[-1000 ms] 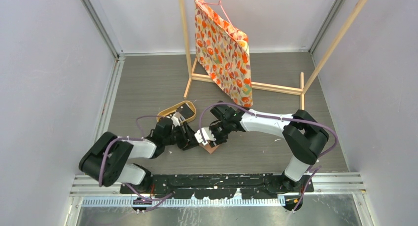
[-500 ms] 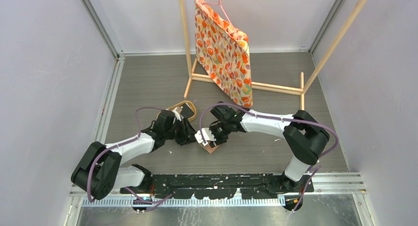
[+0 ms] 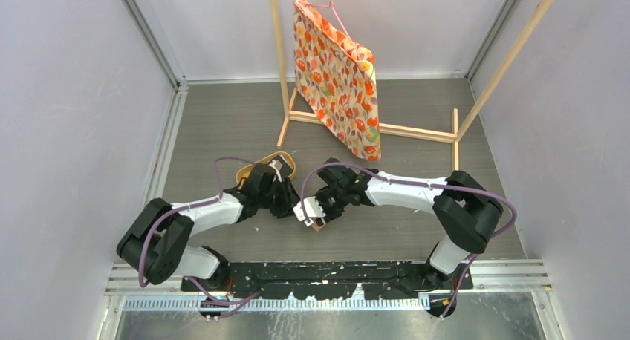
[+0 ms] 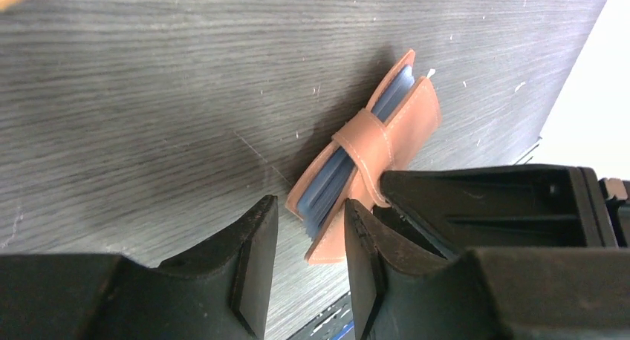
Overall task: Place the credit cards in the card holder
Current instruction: Close the card holder at the center of the board.
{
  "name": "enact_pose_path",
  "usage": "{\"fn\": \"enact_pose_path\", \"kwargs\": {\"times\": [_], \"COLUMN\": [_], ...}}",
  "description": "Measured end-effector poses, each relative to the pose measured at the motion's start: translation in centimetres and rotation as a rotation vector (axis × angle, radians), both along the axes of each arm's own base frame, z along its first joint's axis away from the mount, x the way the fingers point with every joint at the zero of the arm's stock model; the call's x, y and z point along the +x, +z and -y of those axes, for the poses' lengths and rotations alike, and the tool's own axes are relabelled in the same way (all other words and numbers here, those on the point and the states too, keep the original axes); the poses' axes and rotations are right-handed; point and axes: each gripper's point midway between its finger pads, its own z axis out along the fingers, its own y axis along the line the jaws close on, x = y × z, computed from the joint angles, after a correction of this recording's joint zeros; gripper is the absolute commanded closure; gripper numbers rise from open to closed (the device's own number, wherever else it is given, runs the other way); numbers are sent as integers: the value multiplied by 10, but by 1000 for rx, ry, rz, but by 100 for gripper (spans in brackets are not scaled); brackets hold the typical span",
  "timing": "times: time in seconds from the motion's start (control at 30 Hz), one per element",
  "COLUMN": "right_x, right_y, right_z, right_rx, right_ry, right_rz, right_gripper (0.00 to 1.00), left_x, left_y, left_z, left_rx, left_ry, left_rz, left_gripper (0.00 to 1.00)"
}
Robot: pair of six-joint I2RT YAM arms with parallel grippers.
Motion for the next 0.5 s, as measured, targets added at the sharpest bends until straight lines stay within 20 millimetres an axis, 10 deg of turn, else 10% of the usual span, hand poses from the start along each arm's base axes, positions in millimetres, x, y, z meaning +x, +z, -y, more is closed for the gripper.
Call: {"fn": "enact_pose_path", "kwargs": {"times": [0.5], "right_x": [0], "right_y": [-1], "right_z": [0], "right_rx": [0], "right_ry": [-1], "right_rz": [13], "right_gripper": [58], "left_x": [16], "left_y": [-5], "left_z": [12], "left_rx": [25], "left_ry": [-12], "left_rz": [-9], "left_gripper": [54]}}
